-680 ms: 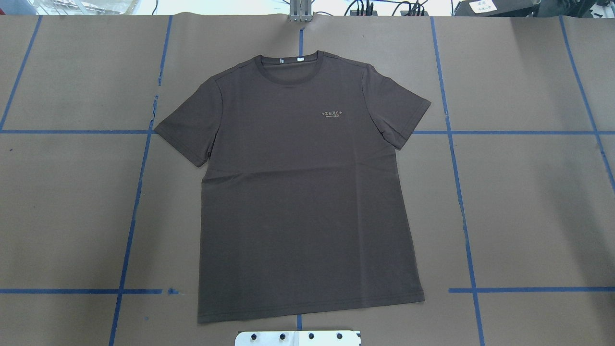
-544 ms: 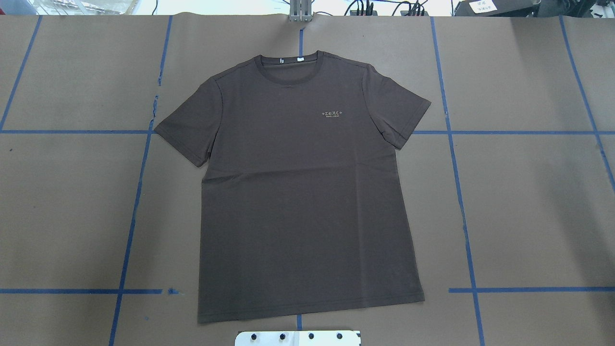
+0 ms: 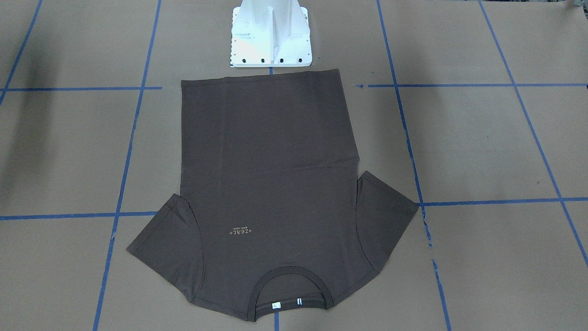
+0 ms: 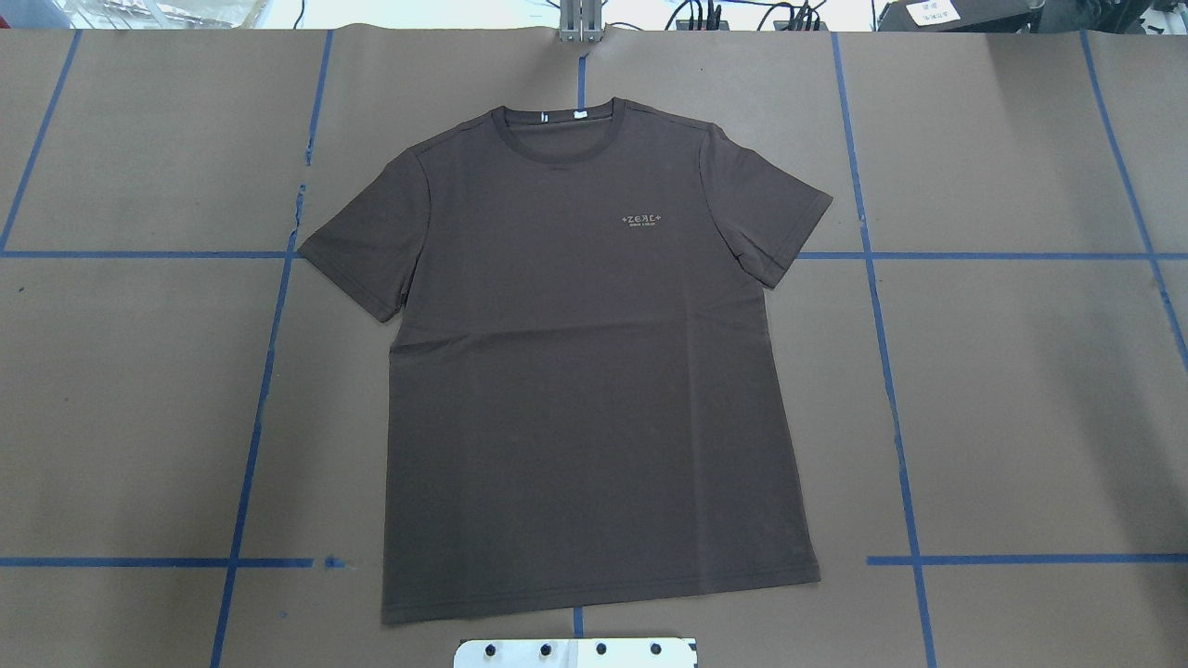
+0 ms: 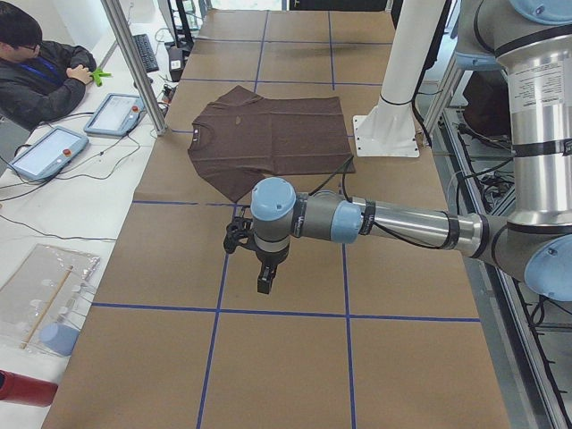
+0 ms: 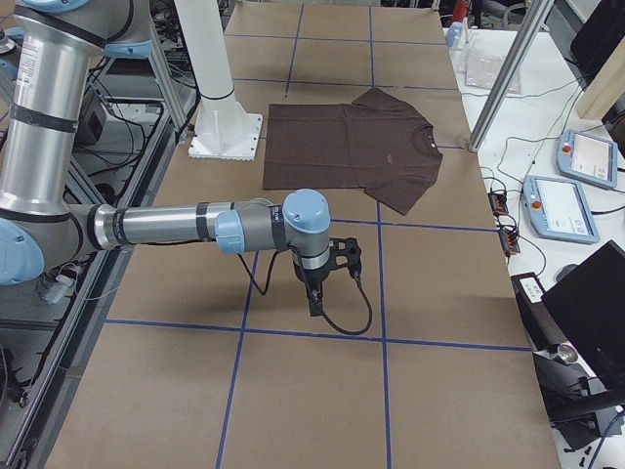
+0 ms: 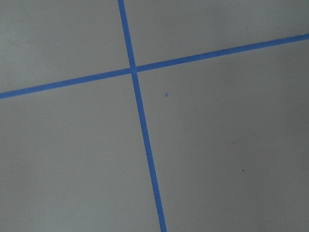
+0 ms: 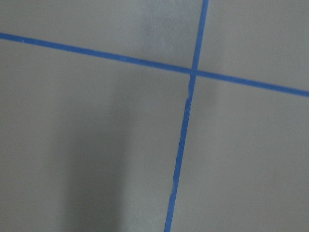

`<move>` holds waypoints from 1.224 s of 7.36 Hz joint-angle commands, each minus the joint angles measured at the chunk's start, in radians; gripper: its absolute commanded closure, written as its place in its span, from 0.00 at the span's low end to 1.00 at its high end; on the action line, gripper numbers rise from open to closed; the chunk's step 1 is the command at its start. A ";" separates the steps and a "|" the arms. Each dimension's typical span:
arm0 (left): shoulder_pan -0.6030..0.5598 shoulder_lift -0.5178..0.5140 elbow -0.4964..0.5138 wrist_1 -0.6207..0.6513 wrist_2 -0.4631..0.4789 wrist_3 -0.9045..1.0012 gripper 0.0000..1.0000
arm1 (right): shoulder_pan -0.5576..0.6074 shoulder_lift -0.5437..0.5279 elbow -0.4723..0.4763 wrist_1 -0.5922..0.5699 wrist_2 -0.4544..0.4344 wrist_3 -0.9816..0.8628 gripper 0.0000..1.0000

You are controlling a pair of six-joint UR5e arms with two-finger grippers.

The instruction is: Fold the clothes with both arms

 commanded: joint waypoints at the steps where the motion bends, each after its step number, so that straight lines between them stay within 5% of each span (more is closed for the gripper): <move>1: 0.003 -0.033 -0.024 -0.212 0.003 -0.008 0.00 | -0.006 0.133 -0.092 0.138 0.002 0.005 0.00; 3: 0.003 -0.075 0.038 -0.507 0.004 -0.010 0.00 | -0.008 0.174 -0.174 0.193 0.092 0.008 0.00; 5: 0.003 -0.075 0.057 -0.547 -0.002 -0.008 0.00 | -0.040 0.246 -0.252 0.320 0.128 0.095 0.00; 7: 0.003 -0.073 0.054 -0.548 -0.002 -0.008 0.00 | -0.175 0.446 -0.324 0.325 0.078 0.375 0.00; 9: 0.003 -0.066 0.045 -0.550 -0.002 -0.005 0.00 | -0.314 0.578 -0.371 0.362 -0.065 0.639 0.00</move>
